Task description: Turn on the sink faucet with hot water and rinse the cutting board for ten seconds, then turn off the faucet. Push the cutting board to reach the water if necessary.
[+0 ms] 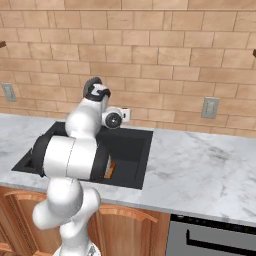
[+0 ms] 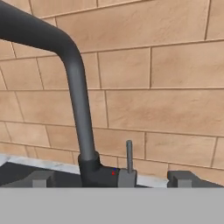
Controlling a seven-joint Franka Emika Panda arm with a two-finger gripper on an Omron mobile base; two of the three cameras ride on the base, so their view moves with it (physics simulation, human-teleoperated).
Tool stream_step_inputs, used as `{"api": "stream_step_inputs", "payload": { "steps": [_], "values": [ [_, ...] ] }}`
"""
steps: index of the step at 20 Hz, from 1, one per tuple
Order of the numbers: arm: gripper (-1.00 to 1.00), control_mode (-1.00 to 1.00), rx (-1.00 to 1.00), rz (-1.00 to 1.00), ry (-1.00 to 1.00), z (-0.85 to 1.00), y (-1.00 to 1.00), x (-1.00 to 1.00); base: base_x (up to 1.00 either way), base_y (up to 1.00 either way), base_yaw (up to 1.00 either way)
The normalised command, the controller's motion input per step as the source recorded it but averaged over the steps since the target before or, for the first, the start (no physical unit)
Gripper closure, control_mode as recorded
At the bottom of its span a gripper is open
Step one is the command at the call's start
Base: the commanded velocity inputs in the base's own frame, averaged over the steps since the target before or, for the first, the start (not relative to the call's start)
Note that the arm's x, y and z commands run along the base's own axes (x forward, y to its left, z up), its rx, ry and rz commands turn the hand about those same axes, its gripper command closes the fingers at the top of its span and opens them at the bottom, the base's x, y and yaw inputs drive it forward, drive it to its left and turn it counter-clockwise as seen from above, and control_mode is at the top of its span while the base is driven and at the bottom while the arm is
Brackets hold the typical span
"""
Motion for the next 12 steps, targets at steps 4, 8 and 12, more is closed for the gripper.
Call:
{"api": "stream_step_inputs", "payload": {
  "steps": [4, 8, 12],
  "values": [
    [-1.0, -1.0, 0.01, 0.0, -0.16, -0.29, 0.0, 0.1, 0.0, 0.0, 0.0],
    [-1.0, -1.0, 0.0, 0.0, -0.16, -0.31, 0.0, 0.03, 0.0, 0.0, 0.0],
    [-1.0, -1.0, 0.0, 0.0, -0.13, -0.18, 0.0, 0.01, 0.0, 0.0, 0.0]
  ]
}}
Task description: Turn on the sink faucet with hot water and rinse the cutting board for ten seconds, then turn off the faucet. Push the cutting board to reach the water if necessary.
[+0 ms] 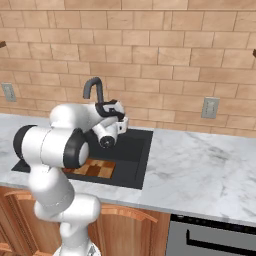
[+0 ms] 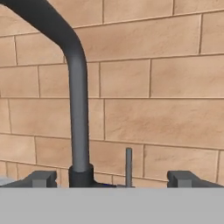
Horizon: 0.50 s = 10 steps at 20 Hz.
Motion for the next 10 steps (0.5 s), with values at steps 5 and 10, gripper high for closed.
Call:
{"api": "stream_step_inputs", "payload": {
  "steps": [5, 10],
  "values": [
    [-1.0, -1.0, 0.0, 0.0, -0.03, -0.03, 0.0, 0.08, 0.0, 0.0, 0.0],
    [-1.0, -1.0, 0.03, 0.0, 0.05, -0.03, -0.02, 0.06, 0.0, 0.0, 0.0]
  ]
}}
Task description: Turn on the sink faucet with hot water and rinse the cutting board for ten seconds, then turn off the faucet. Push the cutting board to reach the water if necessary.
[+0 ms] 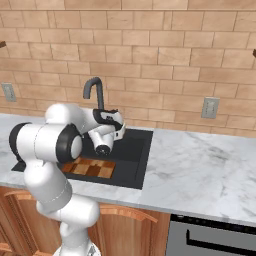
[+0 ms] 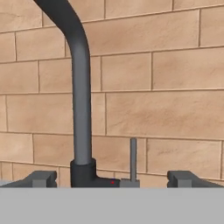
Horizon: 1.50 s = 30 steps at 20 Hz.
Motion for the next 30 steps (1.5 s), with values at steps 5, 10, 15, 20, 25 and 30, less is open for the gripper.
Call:
{"api": "stream_step_inputs", "payload": {
  "steps": [5, 10, 15, 20, 25, 30],
  "values": [
    [-1.0, -1.0, 0.04, 0.0, 0.06, -0.02, -0.04, 0.05, 0.0, 0.0, 0.0],
    [-1.0, -1.0, 0.03, 0.0, 0.02, 0.0, -0.08, 0.05, 0.0, 0.0, 0.0],
    [-1.0, -1.0, 0.0, 0.0, 0.0, 0.0, -0.09, 0.09, 0.0, 0.0, 0.0],
    [-1.0, -1.0, 0.0, 0.0, 0.0, 0.0, -0.01, 0.2, 0.0, 0.0, 0.0],
    [-1.0, -1.0, 0.0, 0.0, 0.0, -0.01, 0.0, 0.25, 0.0, 0.0, 0.0],
    [-1.0, -1.0, 0.0, -0.03, 0.0, -0.04, -0.01, 0.14, 0.0, 0.0, 0.0]
  ]
}}
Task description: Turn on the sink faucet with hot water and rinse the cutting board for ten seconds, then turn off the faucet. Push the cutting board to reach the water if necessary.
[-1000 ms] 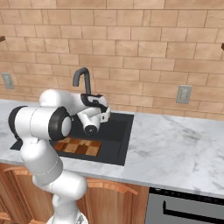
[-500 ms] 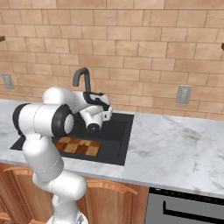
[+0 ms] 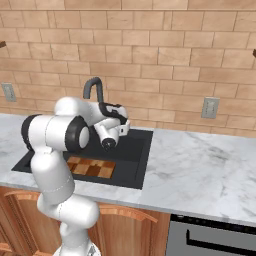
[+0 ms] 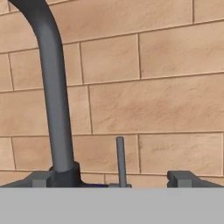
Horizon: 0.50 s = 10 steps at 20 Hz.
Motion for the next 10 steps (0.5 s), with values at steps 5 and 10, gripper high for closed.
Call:
{"api": "stream_step_inputs", "payload": {
  "steps": [5, 10],
  "values": [
    [-1.0, -1.0, 0.0, -0.06, 0.0, -0.02, -0.04, 0.04, 0.0, 0.0, 0.0],
    [-1.0, -1.0, 0.0, -0.04, 0.0, -0.03, -0.1, 0.06, 0.0, 0.0, 0.0]
  ]
}}
